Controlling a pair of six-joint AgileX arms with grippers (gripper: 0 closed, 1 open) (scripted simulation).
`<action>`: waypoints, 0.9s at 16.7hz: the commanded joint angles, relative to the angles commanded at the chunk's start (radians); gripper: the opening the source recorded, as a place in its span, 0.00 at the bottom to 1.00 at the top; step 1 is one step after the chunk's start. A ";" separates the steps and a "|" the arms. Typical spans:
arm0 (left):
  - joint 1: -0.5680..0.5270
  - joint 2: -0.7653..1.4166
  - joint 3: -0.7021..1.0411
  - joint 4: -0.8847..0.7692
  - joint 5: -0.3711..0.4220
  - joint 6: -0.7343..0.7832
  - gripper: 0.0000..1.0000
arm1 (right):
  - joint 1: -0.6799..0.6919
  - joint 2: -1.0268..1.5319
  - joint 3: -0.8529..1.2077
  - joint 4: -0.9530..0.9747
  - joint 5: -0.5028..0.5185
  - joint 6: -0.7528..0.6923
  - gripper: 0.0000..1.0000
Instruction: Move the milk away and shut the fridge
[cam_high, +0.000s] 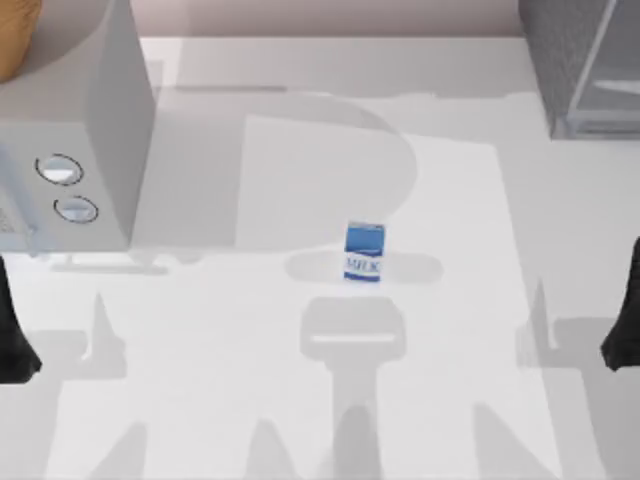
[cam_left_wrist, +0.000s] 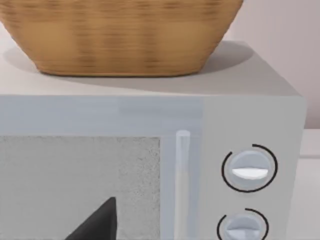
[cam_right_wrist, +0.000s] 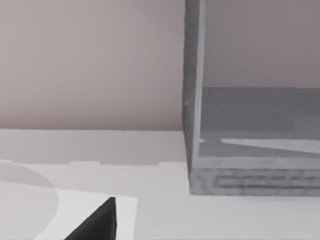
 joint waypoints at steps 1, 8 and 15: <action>0.000 0.000 0.000 0.000 0.000 0.000 1.00 | 0.059 0.048 0.001 0.045 0.059 0.001 1.00; 0.000 0.000 0.000 0.000 0.000 0.000 1.00 | 0.278 0.229 0.005 0.214 0.286 0.010 1.00; 0.000 0.000 0.000 0.000 0.000 0.000 1.00 | 0.278 0.259 0.026 0.233 0.296 0.011 1.00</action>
